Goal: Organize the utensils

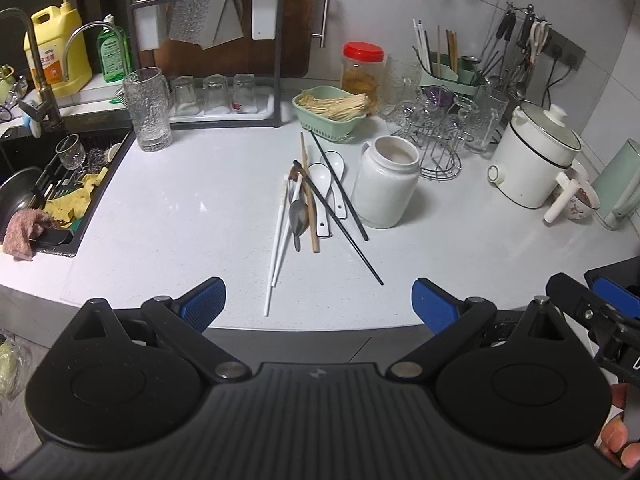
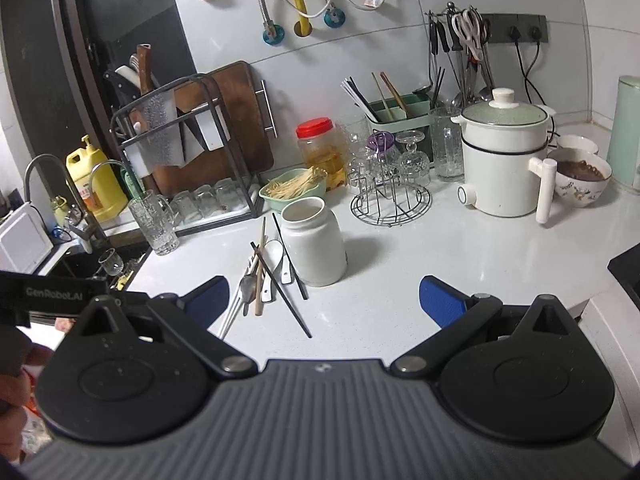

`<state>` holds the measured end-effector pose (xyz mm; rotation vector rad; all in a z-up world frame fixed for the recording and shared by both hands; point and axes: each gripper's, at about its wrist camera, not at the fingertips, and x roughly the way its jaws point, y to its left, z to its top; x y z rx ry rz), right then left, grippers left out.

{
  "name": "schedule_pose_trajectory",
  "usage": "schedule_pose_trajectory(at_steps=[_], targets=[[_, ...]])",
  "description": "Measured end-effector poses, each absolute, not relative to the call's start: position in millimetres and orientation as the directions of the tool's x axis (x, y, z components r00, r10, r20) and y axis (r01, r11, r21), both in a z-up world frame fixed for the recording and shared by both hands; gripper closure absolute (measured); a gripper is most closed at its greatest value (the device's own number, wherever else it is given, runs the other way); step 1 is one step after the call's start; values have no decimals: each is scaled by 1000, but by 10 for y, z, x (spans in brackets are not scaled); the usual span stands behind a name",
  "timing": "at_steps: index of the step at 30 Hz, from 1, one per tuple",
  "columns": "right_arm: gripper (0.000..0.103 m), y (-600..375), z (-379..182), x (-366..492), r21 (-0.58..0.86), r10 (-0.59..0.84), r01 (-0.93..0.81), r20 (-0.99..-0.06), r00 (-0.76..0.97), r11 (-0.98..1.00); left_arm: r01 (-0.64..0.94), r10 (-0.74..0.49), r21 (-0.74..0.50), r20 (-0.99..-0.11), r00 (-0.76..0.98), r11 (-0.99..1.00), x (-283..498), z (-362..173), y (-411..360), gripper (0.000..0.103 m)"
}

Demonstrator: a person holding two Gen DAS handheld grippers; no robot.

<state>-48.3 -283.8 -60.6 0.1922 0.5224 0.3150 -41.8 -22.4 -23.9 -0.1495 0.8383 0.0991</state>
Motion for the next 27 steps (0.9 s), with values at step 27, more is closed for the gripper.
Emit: schedule_pose_trajectory(at_steps=[27], targets=[[0, -2736, -735, -385, 197, 364, -307, -461, 810, 931, -177, 90, -47, -715, 694, 983, -423, -304, -254, 2]])
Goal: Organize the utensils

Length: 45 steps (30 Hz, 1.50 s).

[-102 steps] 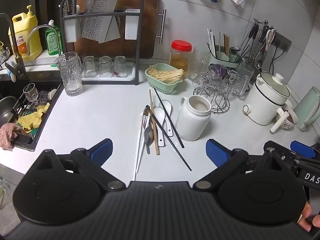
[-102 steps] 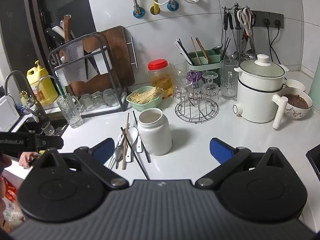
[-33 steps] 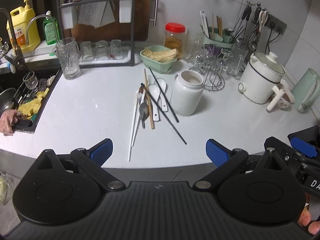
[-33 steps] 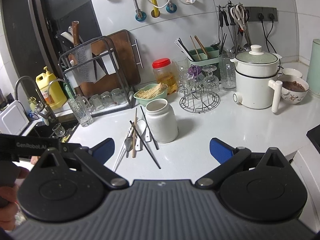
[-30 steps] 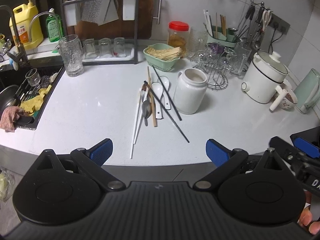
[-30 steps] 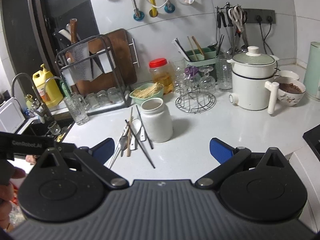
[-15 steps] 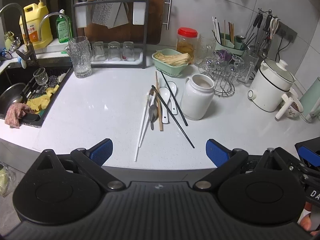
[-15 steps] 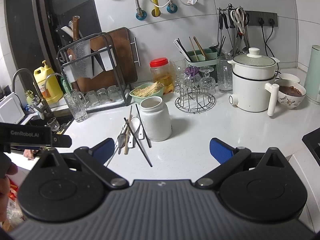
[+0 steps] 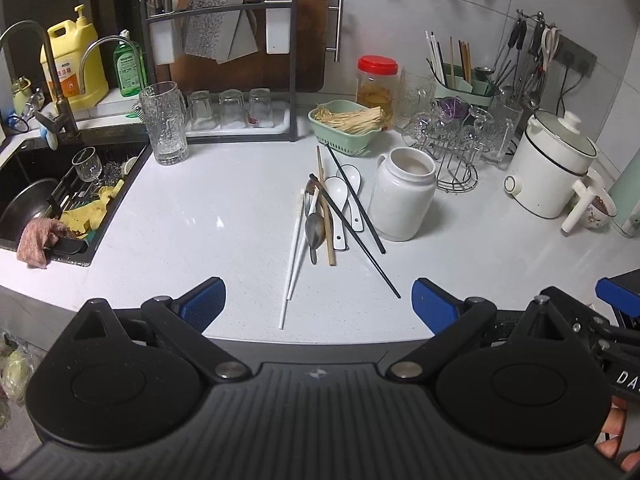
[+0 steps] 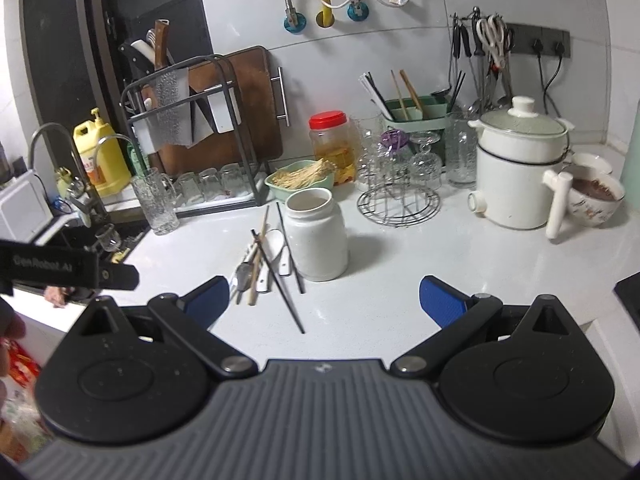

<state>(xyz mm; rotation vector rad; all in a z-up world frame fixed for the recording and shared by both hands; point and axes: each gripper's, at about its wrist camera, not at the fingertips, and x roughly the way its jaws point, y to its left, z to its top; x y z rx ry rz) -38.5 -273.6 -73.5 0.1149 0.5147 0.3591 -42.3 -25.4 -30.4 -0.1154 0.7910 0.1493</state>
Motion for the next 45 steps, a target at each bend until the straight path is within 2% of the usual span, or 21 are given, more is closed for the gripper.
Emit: schedule_pose_trajectory(at_steps=[24, 33, 45], targets=[[0, -2676, -918, 21, 230, 382, -308, -461, 801, 923, -176, 41, -108, -734, 677, 978, 193, -445, -81, 2], [0, -2544, -957, 195, 231, 393, -320, -463, 794, 919, -160, 8, -123, -768, 641, 979, 524, -567, 70, 2], [0, -2259, -1050, 480, 215, 366, -296, -501, 785, 931, -140, -36, -149, -799, 600, 979, 962, -776, 389, 2]])
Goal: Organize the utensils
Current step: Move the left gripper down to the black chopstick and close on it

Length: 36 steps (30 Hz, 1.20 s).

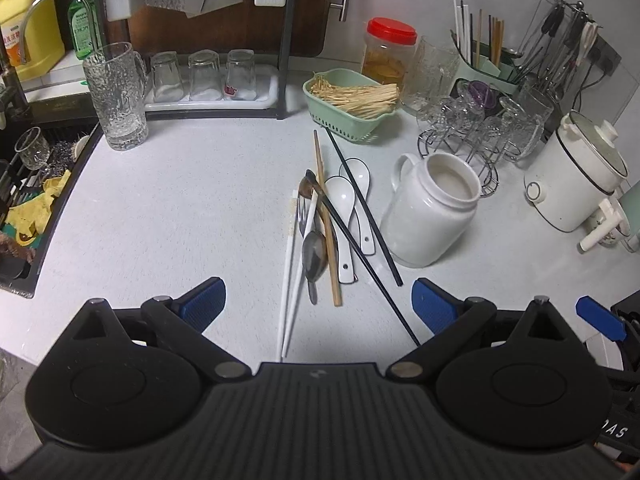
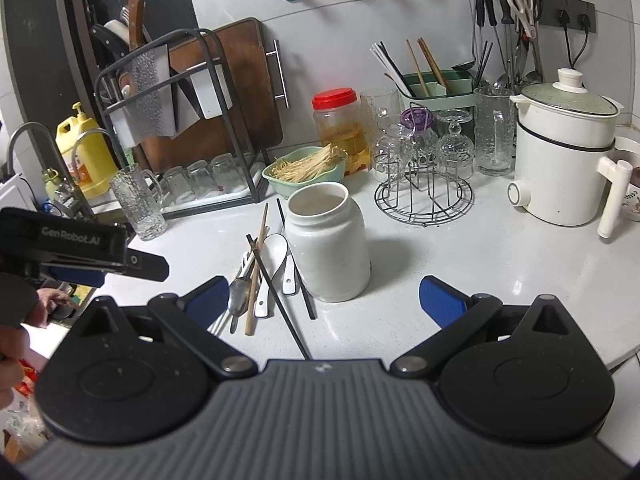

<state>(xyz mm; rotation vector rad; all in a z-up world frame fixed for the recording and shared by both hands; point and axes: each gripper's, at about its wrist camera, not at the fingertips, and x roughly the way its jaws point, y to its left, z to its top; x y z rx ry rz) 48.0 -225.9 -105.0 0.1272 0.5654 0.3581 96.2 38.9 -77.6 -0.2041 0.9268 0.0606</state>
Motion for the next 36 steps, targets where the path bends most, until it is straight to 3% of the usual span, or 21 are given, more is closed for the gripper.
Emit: schedule_pose_trajectory(at_steps=[19, 23, 26, 28, 32, 36], targets=[[0, -1718, -1363, 937, 170, 325, -280, -603, 729, 945, -75, -143, -218, -824, 548, 973, 1617, -1119, 901, 3], [5, -1613, -1458, 1023, 148, 312, -285, -641, 701, 947, -51, -172, -235, -828, 533, 971, 1731, -1231, 958, 3], [13, -1528, -1538, 1079, 146, 309, -288, -665, 680, 946, -45, -197, -257, -831, 520, 965, 1817, -1314, 998, 3], [28, -1456, -1602, 1125, 134, 300, -290, -685, 663, 947, -36, -215, -271, -831, 513, 962, 1882, -1356, 1013, 7], [42, -1289, -1763, 1233, 84, 272, -308, -720, 638, 947, -6, -265, -312, -819, 509, 950, 2010, -1420, 1030, 14], [69, -1100, -1917, 1358, 13, 230, -338, -759, 609, 941, 21, -329, -367, -804, 495, 930, 2136, -1463, 1039, 24]])
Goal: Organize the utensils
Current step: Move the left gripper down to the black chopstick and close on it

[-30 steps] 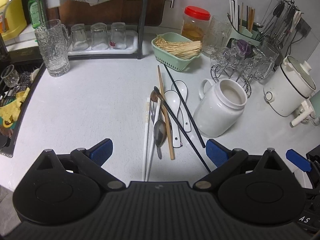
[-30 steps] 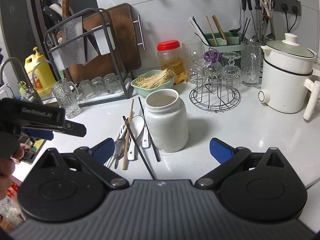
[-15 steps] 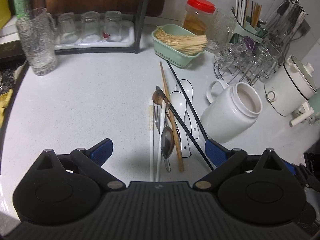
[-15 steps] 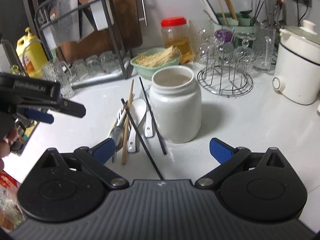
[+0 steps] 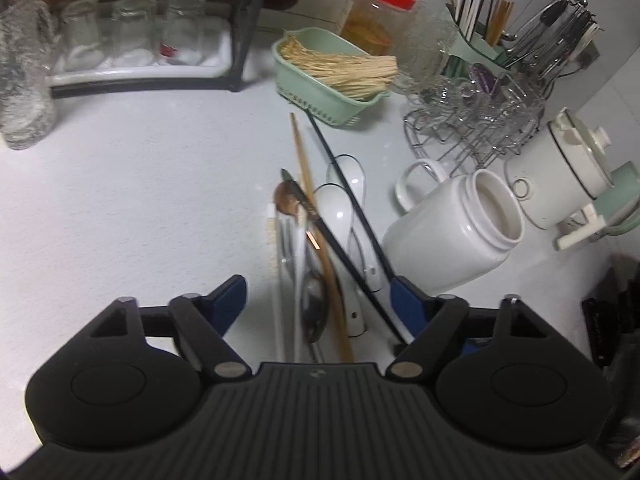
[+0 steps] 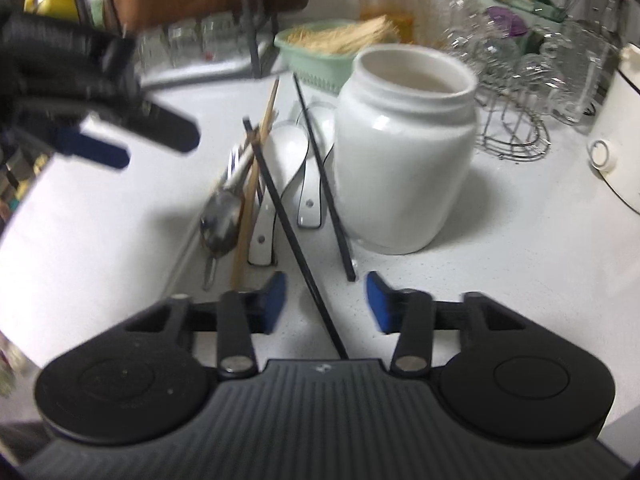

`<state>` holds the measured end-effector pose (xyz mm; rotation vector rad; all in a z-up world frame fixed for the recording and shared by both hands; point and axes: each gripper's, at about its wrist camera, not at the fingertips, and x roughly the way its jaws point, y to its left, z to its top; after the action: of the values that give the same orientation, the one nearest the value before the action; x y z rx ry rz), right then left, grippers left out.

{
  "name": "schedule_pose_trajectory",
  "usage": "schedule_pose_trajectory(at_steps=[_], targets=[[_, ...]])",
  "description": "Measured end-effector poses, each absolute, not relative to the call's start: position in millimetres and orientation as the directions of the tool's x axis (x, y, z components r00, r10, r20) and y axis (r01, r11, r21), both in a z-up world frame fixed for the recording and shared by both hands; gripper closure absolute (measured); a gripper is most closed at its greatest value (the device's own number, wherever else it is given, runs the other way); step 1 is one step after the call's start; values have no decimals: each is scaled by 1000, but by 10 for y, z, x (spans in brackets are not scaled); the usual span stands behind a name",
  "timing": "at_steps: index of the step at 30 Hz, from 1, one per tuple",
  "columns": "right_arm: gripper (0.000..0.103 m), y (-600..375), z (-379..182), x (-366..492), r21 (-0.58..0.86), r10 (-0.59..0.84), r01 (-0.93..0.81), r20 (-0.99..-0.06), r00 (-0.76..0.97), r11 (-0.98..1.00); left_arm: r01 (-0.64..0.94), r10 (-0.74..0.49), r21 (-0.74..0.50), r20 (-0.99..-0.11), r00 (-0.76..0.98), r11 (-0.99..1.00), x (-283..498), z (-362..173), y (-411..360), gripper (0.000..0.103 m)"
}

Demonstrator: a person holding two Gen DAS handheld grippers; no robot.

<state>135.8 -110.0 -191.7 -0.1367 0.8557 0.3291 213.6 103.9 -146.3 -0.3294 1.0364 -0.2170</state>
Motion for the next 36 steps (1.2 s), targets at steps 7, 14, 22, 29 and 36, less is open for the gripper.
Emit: schedule_pose_trajectory(at_steps=[7, 14, 22, 29, 36], targets=[[76, -910, -1931, 1498, -42, 170, -339, -802, 573, 940, 55, -404, -426, -801, 442, 903, 2377, -1474, 1065, 28], [78, -897, -1940, 1583, -69, 211, -433, -798, 564, 899, 12, -388, -429, -804, 450, 903, 2536, -1478, 1000, 41], [84, -928, -2010, 1623, -66, 277, -541, -803, 528, 838, -84, -361, -438, -823, 439, 895, 2506, -1569, 981, 45], [95, -916, -2001, 1649, -64, 329, -620, -802, 498, 782, -151, -388, -486, -818, 424, 861, 2523, -1687, 994, 45], [96, -959, -1860, 1621, -15, 374, -607, -776, 508, 795, -223, -428, -539, -811, 399, 813, 2585, -1832, 988, 45]])
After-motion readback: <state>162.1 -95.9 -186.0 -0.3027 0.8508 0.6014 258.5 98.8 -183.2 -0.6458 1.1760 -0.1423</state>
